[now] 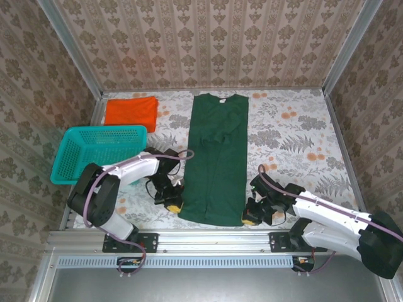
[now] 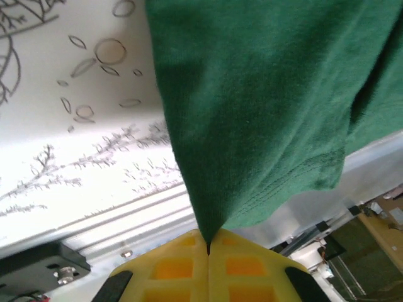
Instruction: Fold and stack the t-shirts
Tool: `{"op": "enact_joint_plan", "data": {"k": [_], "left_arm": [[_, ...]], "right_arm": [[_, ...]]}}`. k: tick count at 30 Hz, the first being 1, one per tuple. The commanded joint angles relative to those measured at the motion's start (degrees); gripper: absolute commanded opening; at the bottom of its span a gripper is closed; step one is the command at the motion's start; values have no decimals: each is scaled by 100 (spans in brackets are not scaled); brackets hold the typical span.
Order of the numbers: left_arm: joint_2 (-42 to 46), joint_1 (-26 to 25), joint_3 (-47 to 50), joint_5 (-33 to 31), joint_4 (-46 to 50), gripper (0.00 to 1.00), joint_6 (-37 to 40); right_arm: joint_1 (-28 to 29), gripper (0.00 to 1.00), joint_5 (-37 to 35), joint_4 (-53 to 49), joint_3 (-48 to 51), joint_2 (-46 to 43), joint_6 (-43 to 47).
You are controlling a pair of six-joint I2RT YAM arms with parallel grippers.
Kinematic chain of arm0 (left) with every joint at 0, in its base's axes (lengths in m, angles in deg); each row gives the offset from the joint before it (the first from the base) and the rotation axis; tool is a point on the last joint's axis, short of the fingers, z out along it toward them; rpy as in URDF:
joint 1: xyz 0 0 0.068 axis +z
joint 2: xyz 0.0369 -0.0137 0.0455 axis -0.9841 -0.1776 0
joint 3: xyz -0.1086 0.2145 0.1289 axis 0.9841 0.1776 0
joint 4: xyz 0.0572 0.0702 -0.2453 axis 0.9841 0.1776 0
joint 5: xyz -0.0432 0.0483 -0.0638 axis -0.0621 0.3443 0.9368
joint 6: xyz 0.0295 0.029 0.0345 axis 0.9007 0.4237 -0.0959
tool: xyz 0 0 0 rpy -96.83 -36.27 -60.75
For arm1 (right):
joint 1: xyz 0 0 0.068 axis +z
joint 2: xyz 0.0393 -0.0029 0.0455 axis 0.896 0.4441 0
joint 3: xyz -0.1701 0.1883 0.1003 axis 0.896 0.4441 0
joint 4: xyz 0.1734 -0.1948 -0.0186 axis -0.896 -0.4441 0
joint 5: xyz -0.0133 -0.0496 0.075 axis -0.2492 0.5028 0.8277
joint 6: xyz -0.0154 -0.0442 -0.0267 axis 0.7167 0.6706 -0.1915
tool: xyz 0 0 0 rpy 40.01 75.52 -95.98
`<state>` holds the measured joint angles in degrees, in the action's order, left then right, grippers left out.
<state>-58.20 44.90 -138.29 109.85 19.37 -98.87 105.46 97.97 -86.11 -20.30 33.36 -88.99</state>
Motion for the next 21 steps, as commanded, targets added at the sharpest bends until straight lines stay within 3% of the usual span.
{"op": "enact_joint_plan", "data": {"k": [1,6,10,15,21], "left_arm": [[318,254,-431,414,361,0,-69],[213,601,-1225,634,-9,0,-443],[-255,830,-2120,500,-480,0,-714],[-1377,1277,-3288,279,-1018,0,-918],[-2871,1564,-4827,142,-1022,0,-932]], "right_arm": [[-291,0,161,-426,-297,-205,-173],[-1440,0,176,-996,-1175,116,562],[-2429,0,457,-707,-1992,956,915],[-2744,0,201,-819,-3475,2780,1518],[-3177,0,-28,-776,-4979,4572,1437]]}}
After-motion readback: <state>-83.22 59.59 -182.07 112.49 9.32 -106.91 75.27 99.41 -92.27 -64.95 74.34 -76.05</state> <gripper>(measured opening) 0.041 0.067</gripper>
